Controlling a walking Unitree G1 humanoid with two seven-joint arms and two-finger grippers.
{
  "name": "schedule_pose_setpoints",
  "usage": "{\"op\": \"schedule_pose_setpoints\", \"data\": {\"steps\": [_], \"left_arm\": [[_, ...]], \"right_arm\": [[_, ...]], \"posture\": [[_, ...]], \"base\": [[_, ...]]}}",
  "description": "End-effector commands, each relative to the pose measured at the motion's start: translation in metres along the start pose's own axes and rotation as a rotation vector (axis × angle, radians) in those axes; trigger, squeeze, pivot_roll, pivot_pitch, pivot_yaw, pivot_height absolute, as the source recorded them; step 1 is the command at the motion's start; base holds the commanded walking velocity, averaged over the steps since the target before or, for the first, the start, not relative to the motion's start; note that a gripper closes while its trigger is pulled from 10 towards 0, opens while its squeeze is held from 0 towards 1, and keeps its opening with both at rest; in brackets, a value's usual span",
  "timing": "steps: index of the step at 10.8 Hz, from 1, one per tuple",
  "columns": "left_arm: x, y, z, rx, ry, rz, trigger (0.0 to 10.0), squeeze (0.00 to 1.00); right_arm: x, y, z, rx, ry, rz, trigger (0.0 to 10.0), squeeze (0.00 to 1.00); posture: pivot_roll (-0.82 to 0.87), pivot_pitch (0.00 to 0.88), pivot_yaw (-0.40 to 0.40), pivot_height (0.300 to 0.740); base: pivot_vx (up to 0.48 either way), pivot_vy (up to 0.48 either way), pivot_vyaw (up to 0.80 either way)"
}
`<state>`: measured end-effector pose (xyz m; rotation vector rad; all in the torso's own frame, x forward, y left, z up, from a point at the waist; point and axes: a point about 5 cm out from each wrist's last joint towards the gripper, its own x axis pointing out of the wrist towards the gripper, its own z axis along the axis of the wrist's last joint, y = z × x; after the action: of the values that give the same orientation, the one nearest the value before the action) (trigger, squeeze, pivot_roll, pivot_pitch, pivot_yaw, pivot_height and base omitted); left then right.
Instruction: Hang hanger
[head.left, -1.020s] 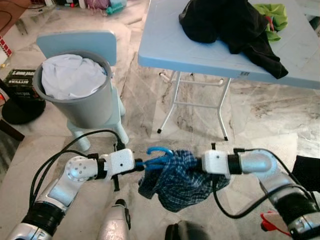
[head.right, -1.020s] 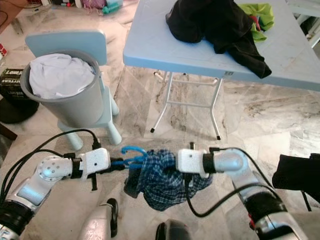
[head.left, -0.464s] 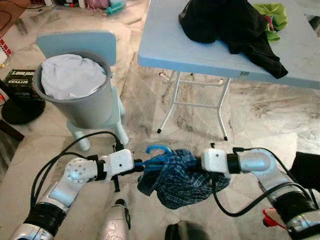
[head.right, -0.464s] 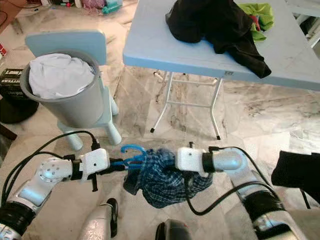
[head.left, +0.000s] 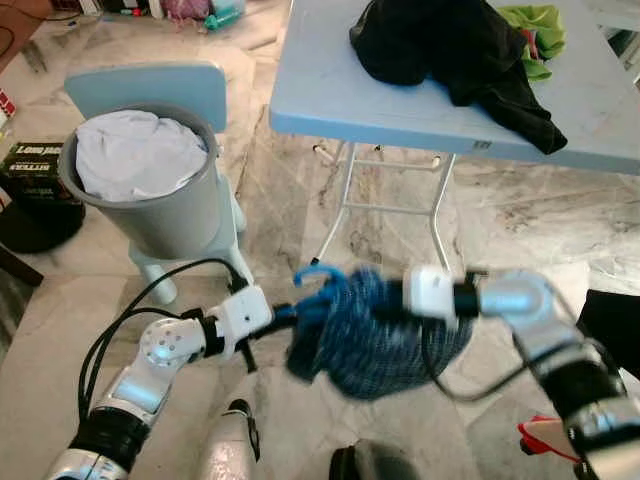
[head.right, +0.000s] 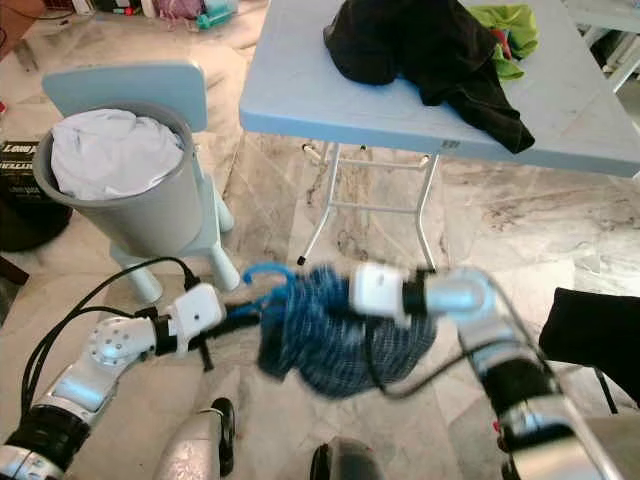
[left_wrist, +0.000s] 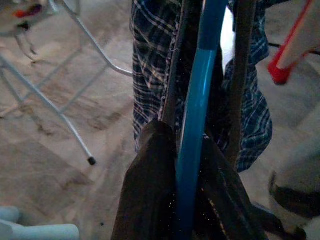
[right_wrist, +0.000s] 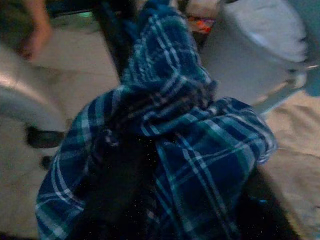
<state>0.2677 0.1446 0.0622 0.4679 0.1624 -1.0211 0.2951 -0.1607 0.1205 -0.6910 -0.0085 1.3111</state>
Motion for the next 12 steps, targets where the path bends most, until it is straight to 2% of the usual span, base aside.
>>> {"op": "schedule_pose_setpoints", "data": {"steps": [1,2,4,5,6,8,10,12], "left_arm": [[-0.004,0.01,0.003,-0.023,-0.041,0.088,0.0,0.0],[-0.002,0.008,0.003,-0.04,-0.046,0.084,0.0,0.0],[-0.001,0.005,0.002,-0.041,-0.045,0.073,0.0,0.0],[0.0,0.007,0.003,-0.038,-0.049,0.091,0.0,0.0],[0.001,0.008,0.003,-0.043,-0.055,0.102,0.0,0.0],[0.002,0.008,0.004,-0.042,-0.057,0.109,0.0,0.0],[0.003,0.008,0.004,-0.042,-0.06,0.114,0.0,0.0],[0.002,0.012,0.003,-0.041,-0.055,0.142,0.0,0.0]], "right_arm": [[-0.005,0.0,-0.007,0.029,0.023,-0.032,10.0,1.0],[-0.008,-0.005,-0.011,0.075,0.049,-0.086,10.0,1.0],[-0.01,-0.004,-0.015,0.05,0.075,-0.1,10.0,1.0],[-0.013,-0.005,-0.021,0.052,0.129,-0.123,10.0,1.0],[-0.015,-0.011,-0.026,0.049,0.175,-0.193,10.0,1.0],[-0.017,-0.025,-0.028,0.053,0.191,-0.379,10.0,1.0],[-0.02,-0.031,-0.03,0.036,0.213,-0.454,10.0,1.0],[-0.042,-0.049,-0.035,0.029,0.274,-0.636,10.0,1.0]], "posture": [[0.07,0.181,-0.087,0.74],[0.07,0.181,-0.089,0.74],[0.07,0.181,-0.084,0.74],[0.07,0.179,-0.083,0.74],[0.07,0.179,-0.083,0.74],[0.07,0.178,-0.082,0.74],[0.07,0.18,-0.081,0.74],[0.07,0.178,-0.084,0.74]], "base": [[0.0,0.0,0.0],[0.0,0.0,0.0],[0.0,0.0,0.0],[0.0,0.0,0.0],[0.0,0.0,0.0],[0.0,0.0,0.0],[0.0,0.0,0.0],[0.0,0.0,0.0]]}}
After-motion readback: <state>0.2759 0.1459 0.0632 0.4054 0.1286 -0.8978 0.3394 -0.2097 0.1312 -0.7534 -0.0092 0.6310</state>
